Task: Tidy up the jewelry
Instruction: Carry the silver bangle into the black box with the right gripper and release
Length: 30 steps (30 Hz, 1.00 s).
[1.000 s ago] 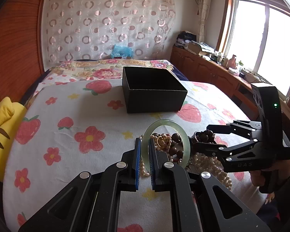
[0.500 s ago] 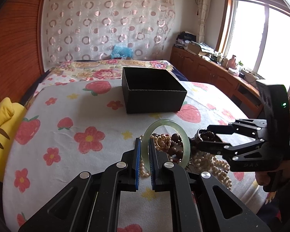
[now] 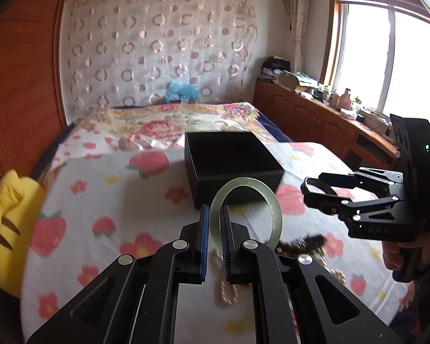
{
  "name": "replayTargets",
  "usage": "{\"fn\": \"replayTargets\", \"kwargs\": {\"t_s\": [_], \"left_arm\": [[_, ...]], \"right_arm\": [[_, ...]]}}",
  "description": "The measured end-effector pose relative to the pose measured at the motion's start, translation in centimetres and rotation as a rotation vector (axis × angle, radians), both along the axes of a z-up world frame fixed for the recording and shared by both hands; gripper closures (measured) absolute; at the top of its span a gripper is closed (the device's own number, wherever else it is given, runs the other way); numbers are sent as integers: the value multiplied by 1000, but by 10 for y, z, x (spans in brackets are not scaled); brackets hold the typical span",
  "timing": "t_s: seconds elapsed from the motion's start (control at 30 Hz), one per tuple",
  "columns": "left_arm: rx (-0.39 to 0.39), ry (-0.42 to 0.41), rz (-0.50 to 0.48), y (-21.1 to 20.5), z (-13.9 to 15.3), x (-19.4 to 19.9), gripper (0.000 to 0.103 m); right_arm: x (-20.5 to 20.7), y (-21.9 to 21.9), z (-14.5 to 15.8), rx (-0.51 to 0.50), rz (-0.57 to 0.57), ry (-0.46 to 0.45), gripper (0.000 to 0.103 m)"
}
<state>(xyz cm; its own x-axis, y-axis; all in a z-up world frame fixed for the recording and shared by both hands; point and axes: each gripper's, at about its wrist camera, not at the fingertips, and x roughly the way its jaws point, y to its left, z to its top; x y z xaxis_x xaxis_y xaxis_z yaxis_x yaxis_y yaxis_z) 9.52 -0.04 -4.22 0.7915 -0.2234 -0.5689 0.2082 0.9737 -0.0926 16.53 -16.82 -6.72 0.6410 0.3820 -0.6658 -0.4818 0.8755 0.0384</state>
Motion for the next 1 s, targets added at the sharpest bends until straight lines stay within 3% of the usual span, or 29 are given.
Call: {"fn": "replayTargets", "kwargs": {"t_s": [0.5,0.83,1.0], "left_arm": [[40,-35,62,0,26,68,96],[74,-41,93,5,35,86,96],[81,-37,91,2,35,89,96]], "right_arm": [[67,12,22,33,-4,-49,43],[104,32,5,46,6,15,42],[113,24,10,147,15,63,36]]}}
